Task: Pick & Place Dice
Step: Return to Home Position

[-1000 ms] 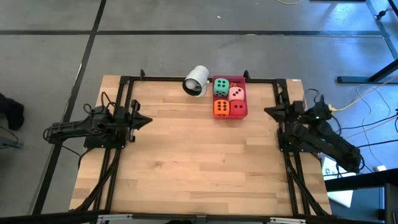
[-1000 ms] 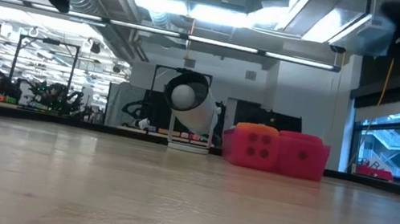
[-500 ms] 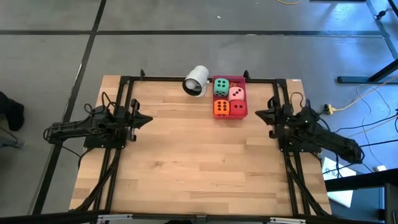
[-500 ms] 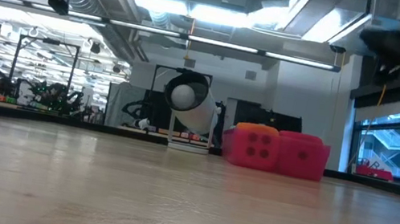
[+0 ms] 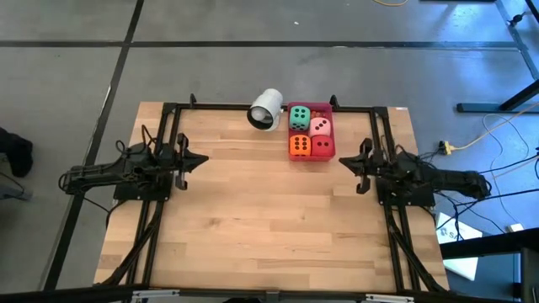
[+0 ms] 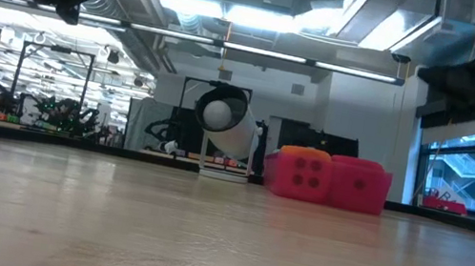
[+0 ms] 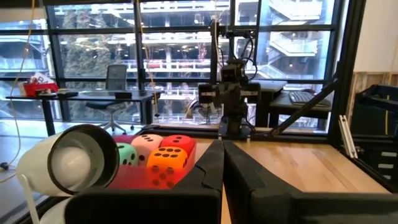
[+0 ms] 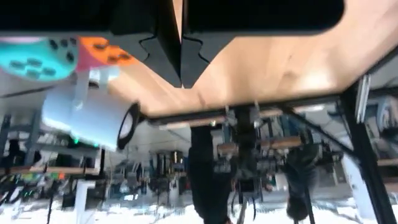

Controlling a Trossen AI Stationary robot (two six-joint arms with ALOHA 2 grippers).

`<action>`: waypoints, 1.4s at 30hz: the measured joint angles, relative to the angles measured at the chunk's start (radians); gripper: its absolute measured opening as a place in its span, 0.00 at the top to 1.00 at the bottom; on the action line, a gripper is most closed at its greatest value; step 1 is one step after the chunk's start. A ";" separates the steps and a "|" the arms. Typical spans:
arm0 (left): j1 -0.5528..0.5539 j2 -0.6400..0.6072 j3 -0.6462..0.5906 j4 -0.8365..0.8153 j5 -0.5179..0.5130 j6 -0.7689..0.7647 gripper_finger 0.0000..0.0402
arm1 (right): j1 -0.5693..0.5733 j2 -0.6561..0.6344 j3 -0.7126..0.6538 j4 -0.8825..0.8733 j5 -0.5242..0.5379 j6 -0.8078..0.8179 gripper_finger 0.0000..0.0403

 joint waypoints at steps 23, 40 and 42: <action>0.000 0.000 0.000 -0.138 0.001 -0.017 0.99 | 0.113 0.097 -0.008 -0.003 -0.007 -0.041 0.99; 0.000 0.000 -0.080 0.043 -0.033 -0.012 0.99 | 0.113 0.099 -0.008 -0.003 -0.006 -0.048 0.98; 0.000 0.000 -0.086 0.085 -0.051 -0.014 0.99 | 0.113 0.099 -0.008 -0.003 -0.006 -0.048 0.98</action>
